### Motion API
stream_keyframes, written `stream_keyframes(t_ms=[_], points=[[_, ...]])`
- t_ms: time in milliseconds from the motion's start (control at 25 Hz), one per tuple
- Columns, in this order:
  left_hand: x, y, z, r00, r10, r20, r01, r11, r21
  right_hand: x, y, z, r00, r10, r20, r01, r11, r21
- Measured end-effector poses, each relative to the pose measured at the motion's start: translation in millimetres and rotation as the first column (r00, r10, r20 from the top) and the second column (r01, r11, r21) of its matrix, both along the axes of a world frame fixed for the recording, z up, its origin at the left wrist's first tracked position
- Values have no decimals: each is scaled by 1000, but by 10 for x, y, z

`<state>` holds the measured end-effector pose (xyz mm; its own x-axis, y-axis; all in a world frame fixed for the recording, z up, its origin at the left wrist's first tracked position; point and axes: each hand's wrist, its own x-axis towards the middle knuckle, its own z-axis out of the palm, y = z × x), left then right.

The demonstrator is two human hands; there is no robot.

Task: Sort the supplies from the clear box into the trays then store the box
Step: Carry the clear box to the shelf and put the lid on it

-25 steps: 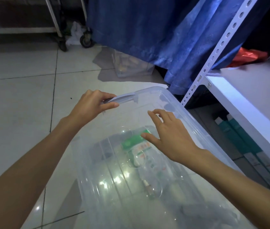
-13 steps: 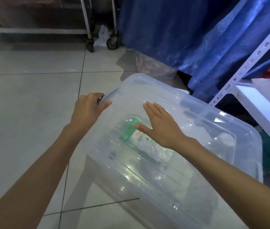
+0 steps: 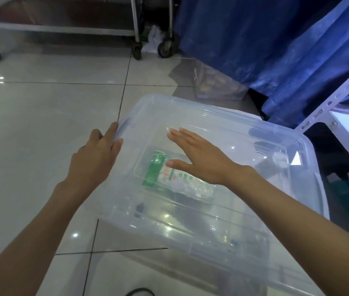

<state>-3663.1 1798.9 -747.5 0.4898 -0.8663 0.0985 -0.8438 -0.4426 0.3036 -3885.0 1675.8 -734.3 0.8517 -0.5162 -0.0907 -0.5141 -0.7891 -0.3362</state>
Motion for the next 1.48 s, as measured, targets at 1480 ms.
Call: stream_keyframes(t_ms=[1480], points=[[-498, 526, -92, 986, 92, -137, -107, 989, -103, -1932, 172, 43, 516, -851, 95, 854, 520, 22]])
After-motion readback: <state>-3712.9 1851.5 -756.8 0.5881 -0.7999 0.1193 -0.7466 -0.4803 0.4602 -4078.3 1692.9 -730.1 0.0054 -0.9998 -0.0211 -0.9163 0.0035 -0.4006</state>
